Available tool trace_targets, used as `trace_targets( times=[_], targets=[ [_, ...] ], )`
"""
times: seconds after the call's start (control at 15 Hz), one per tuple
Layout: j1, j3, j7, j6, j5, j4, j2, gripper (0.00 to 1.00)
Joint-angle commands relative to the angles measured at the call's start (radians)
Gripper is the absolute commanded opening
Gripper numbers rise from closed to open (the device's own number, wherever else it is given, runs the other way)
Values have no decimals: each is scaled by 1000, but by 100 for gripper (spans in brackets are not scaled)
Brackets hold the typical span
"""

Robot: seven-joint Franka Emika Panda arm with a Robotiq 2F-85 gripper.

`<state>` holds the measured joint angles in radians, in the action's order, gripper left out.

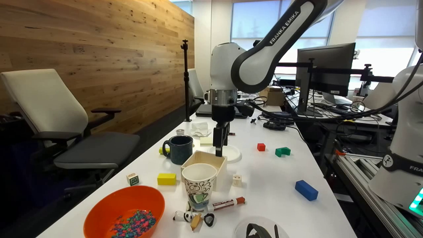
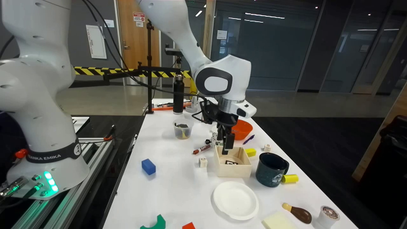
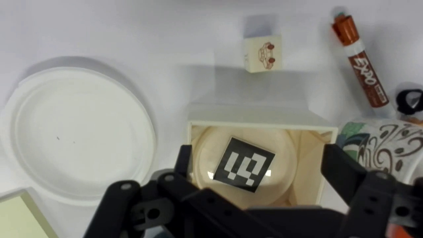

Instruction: Take one cube out of the box and place it on the tabletop.

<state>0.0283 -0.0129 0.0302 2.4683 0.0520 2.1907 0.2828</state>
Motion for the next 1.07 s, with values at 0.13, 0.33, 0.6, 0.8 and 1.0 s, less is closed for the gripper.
trace_targets(
  times=[0.13,0.33,0.6,0.8,1.0],
  targets=[
    [-4,-3,-3,-81,-1,-6,-6,100],
    [-4,-3,-4,-88,-1,-7,-9,100],
    [-4,-3,-5,-89,-1,-7,-9,100],
    [-4,-3,-5,-90,-1,-7,-9,100],
    [-4,-3,-5,-90,-1,-7,-9,100]
  ],
)
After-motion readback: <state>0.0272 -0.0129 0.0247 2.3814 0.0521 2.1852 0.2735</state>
